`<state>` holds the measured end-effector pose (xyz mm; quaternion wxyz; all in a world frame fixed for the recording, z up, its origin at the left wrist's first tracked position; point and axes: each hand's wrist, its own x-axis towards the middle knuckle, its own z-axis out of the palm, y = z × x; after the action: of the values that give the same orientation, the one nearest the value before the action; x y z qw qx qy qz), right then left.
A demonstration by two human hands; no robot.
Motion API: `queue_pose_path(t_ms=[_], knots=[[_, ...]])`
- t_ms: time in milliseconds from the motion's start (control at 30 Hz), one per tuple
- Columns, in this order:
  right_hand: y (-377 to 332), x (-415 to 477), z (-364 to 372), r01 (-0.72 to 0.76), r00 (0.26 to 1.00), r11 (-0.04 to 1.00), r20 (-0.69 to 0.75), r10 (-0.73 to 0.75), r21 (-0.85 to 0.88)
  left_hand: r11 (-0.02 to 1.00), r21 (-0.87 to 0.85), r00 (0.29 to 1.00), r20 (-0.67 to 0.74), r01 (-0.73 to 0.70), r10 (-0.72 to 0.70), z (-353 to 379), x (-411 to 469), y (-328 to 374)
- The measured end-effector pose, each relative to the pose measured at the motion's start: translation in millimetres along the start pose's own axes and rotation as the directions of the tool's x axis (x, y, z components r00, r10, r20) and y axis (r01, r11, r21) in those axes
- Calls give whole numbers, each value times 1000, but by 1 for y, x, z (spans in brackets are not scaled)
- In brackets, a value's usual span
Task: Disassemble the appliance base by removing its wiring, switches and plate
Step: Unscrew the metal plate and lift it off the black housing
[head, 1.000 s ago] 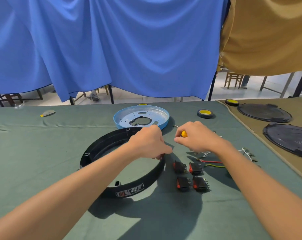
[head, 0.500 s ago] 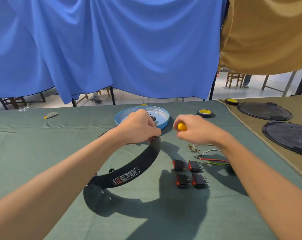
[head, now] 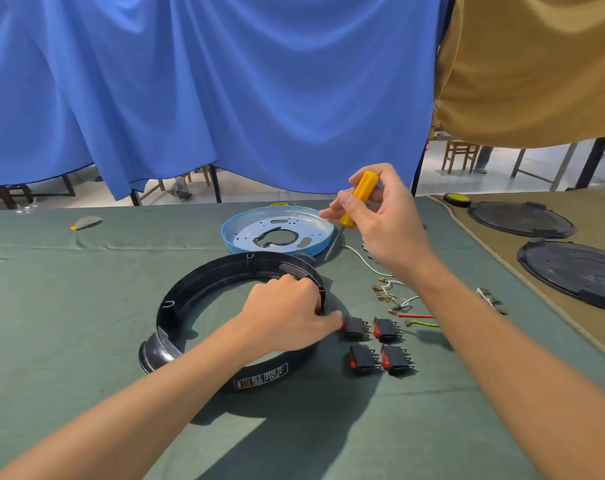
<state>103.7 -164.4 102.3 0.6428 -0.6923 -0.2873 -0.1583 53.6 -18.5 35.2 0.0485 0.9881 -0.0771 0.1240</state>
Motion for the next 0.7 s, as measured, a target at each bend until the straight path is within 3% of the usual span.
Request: queue_pose_path(t_ms=[200,367,700], knots=[[2,2,10,-42,995,998,89,46,-48,993,-58,993,50,-103,105,-9,-3,-2],[5,1,14,-56,986,992,149,73,-111,992,-49,993,40,-113,115,-14,-2,-1],[9,1,20,-41,985,988,159,65,-148,985,16,985,24,-173,173,-17,-3,-1]])
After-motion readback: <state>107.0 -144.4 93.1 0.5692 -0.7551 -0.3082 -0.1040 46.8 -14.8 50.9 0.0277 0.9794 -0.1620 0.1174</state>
